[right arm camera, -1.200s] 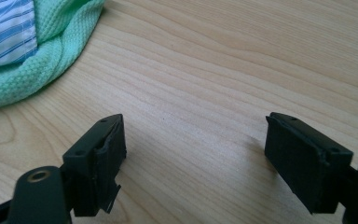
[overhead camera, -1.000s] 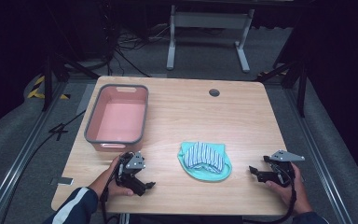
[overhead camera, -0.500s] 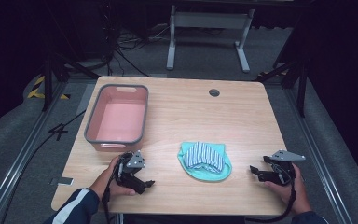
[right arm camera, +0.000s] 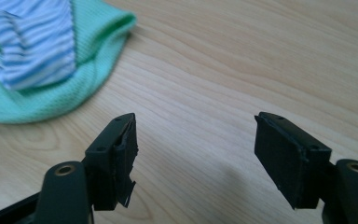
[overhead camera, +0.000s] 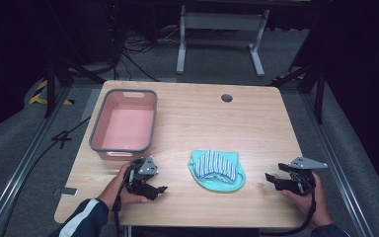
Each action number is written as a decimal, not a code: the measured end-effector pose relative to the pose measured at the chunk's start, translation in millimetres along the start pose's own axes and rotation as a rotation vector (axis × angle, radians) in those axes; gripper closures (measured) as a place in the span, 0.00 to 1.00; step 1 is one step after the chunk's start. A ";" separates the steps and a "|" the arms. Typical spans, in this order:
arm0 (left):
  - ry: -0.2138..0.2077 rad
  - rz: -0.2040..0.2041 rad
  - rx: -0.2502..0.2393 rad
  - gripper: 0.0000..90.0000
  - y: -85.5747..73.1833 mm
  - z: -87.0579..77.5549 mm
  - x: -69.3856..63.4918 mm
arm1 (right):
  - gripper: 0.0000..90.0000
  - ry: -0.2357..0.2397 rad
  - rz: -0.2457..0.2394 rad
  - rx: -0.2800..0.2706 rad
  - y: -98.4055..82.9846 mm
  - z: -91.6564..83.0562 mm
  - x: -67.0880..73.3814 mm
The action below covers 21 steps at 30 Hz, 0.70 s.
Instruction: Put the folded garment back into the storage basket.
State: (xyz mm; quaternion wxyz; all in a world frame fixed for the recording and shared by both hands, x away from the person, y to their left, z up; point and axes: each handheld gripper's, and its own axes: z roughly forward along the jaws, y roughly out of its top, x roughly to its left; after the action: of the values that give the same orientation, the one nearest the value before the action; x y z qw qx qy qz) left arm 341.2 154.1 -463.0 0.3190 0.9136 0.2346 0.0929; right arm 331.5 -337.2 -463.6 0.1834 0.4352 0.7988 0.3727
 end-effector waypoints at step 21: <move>0.049 0.023 -0.012 0.35 80.2 39.8 -2.2 | 0.42 0.075 -0.153 0.083 59.3 39.9 60.5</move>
State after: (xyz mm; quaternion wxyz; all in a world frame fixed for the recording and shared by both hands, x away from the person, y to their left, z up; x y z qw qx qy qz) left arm 381.6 76.5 -443.8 0.3177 0.9117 0.2312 0.1201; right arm 355.6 -249.1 -443.1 0.1631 0.3660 0.8506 0.3405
